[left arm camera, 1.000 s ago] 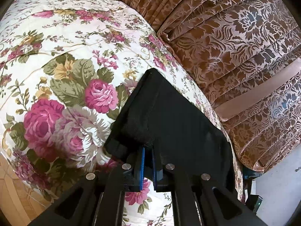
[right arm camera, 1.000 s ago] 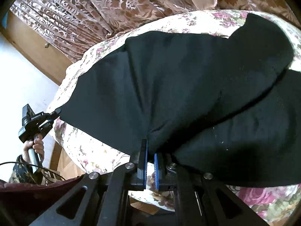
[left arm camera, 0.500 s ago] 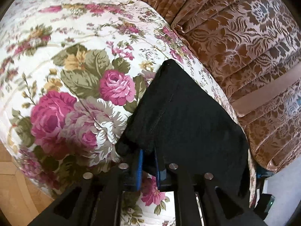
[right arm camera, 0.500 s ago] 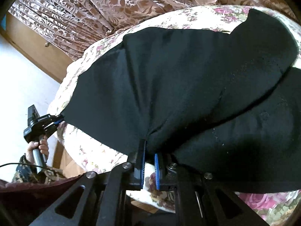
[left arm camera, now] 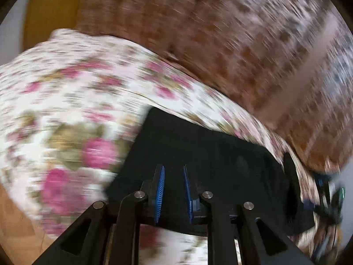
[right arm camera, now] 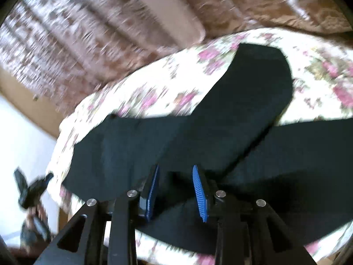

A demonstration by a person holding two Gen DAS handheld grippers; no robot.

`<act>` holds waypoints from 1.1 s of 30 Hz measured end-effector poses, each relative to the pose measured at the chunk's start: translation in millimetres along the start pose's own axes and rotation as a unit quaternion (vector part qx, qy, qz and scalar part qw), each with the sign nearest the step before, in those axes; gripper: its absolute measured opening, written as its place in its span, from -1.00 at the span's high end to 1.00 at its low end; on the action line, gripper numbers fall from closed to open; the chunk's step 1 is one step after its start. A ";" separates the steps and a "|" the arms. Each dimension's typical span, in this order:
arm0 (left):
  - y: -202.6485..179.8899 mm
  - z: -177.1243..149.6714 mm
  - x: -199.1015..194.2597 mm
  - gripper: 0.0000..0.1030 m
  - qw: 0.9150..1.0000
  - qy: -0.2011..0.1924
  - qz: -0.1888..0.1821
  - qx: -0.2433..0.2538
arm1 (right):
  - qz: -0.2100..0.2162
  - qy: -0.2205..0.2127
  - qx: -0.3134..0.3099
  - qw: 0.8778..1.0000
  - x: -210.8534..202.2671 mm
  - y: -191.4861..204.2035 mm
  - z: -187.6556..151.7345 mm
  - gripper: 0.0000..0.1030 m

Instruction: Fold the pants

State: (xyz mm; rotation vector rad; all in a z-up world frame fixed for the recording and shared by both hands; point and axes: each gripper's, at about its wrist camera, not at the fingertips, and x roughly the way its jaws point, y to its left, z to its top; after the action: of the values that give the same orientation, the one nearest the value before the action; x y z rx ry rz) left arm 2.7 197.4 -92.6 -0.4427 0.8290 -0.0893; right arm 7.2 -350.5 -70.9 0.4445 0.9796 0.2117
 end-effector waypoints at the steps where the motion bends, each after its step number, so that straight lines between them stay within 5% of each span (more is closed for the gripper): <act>1: -13.7 -4.0 12.3 0.67 1.000 0.017 -0.014 0.016 | -0.015 -0.007 0.009 1.000 3.3 -3.6 11.2 0.35; 6: -76.1 -25.2 60.3 0.67 0.991 0.083 -0.059 0.087 | -0.063 -0.020 0.065 0.996 34.4 -31.7 83.5 0.28; 13: -122.4 -47.7 86.2 0.67 0.978 0.125 -0.095 0.139 | -0.140 0.001 0.093 0.986 100.6 -59.2 169.5 0.11; 22: -123.6 -44.5 101.5 0.66 0.975 0.139 -0.107 0.136 | -0.263 0.085 0.052 0.960 191.3 -75.9 209.6 -0.03; 23: -123.6 -44.1 102.8 0.66 0.975 0.140 -0.107 0.136 | -0.278 0.085 0.030 0.956 193.8 -70.7 208.6 0.23; 24: -124.0 -44.2 103.6 0.65 0.975 0.140 -0.108 0.136 | -0.300 0.090 0.007 0.950 195.4 -65.1 207.3 0.71; 25: -124.7 -44.0 104.3 0.65 0.975 0.141 -0.109 0.137 | -0.313 0.092 -0.004 0.945 194.1 -62.7 206.3 0.89; 33: -133.8 -47.6 96.3 0.65 0.969 0.138 -0.121 0.163 | -0.193 -0.033 0.058 0.979 70.8 -74.6 186.0 0.89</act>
State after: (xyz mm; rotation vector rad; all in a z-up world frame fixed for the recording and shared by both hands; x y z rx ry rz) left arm 45.8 36.1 -132.0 -0.2200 1.0097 -0.5170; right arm 199.7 -440.5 -69.4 0.3563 0.9961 -0.2110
